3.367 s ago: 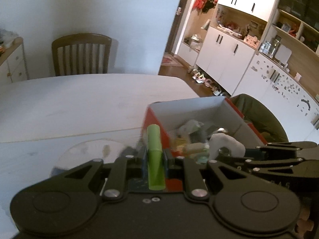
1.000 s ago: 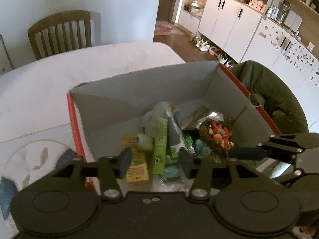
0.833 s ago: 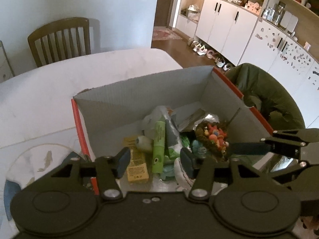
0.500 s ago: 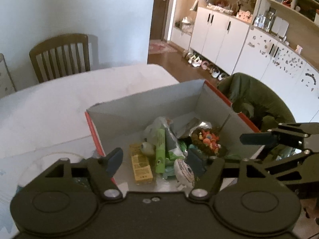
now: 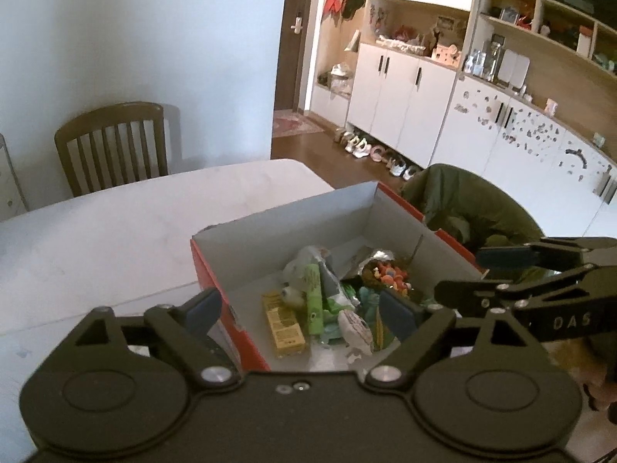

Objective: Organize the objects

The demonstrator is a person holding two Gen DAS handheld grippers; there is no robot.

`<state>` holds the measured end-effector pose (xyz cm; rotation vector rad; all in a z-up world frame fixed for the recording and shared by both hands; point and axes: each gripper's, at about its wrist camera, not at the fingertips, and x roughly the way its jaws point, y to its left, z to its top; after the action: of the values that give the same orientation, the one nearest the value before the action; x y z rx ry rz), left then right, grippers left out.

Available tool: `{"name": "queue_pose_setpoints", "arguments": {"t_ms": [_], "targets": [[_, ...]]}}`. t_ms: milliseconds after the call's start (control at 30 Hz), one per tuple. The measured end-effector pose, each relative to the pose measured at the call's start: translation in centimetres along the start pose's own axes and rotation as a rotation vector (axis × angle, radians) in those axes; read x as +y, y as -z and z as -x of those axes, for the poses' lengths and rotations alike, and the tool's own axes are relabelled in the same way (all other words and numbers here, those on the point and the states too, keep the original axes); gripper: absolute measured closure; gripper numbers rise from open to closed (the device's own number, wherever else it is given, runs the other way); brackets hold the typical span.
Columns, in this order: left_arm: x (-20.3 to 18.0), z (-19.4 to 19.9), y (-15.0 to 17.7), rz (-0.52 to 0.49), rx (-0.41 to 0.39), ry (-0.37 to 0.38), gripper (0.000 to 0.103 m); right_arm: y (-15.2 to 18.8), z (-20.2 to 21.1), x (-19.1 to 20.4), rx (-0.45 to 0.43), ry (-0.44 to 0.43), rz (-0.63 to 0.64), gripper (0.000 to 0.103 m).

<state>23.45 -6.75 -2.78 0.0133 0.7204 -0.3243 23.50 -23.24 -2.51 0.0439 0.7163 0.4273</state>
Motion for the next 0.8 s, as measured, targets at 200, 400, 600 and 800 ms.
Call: {"name": "queue_pose_setpoints", "arguments": {"t_ms": [200,400,600,800], "targets": [[0.9,1.8,0.5,-0.007,-0.031,0.032,0.005,0.5,1.5,0.3,-0.043,0.019,-0.087,0.012],[1.6,2.9,1.0,-0.010,-0.052,0.073,0.000,1.3,2.6,1.3,-0.057,0.052,-0.124,0.007],[2.1,3.7,1.8,-0.011,-0.047,0.114,0.000,2.0,3.9,2.5,-0.094,0.056,-0.150,0.003],[2.8,4.6,2.5,-0.016,-0.060,0.128,0.000,2.5,5.4,3.8,-0.149,0.067,-0.171,0.001]]}}
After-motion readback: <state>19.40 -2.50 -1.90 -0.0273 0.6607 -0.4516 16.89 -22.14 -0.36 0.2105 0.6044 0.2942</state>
